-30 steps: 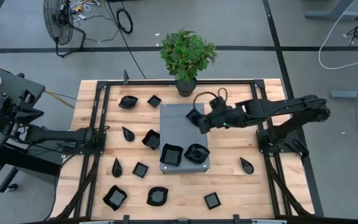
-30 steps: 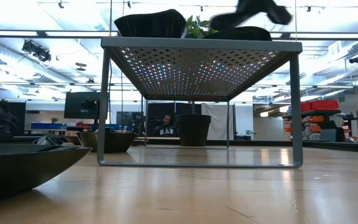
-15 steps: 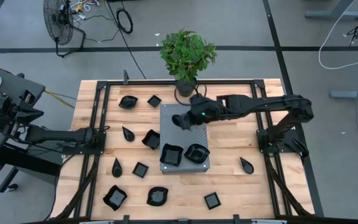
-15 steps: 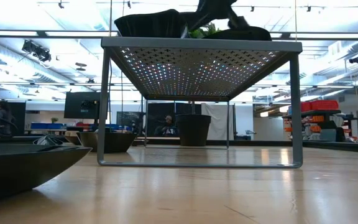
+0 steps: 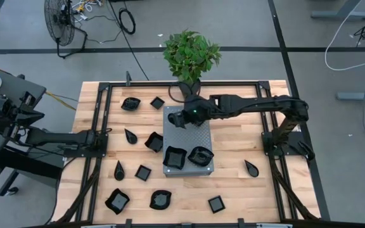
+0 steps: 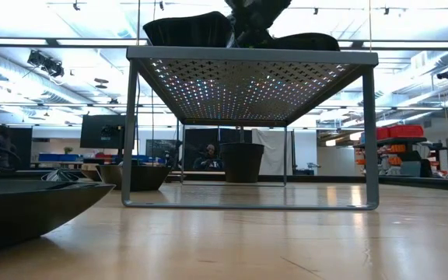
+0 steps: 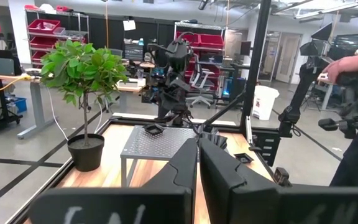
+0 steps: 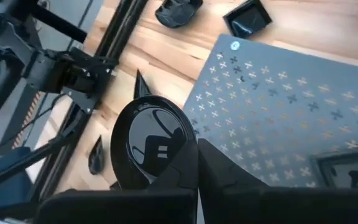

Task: Pick & Place Mini shaped plates
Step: Put the black bowl on the shelf

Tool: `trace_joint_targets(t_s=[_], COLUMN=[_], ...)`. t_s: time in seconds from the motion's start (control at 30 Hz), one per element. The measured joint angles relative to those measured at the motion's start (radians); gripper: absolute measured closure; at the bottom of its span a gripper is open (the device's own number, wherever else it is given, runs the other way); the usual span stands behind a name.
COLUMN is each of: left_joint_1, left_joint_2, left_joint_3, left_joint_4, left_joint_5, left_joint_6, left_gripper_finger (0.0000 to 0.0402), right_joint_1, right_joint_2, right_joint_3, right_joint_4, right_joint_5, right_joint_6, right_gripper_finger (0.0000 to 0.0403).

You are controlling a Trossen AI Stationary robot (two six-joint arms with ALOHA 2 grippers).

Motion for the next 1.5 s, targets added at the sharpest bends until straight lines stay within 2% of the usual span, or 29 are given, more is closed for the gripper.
trace_joint_targets(t_s=[0.63, 1.5], left_joint_1=[0.0, 0.0], left_joint_2=[0.0, 0.0], left_joint_3=[0.0, 0.0], left_joint_4=[0.0, 0.0], left_joint_5=[0.0, 0.0], left_joint_6=[0.0, 0.0], left_gripper_finger=[0.0378, 0.0378], right_joint_1=[-0.003, -0.007], right_joint_2=[0.057, 0.124], right_joint_3=[-0.001, -0.003], right_joint_4=[-0.049, -0.035], right_joint_5=[0.065, 0.066], right_joint_6=[0.082, 0.15], right_gripper_finger=[0.0403, 0.0403])
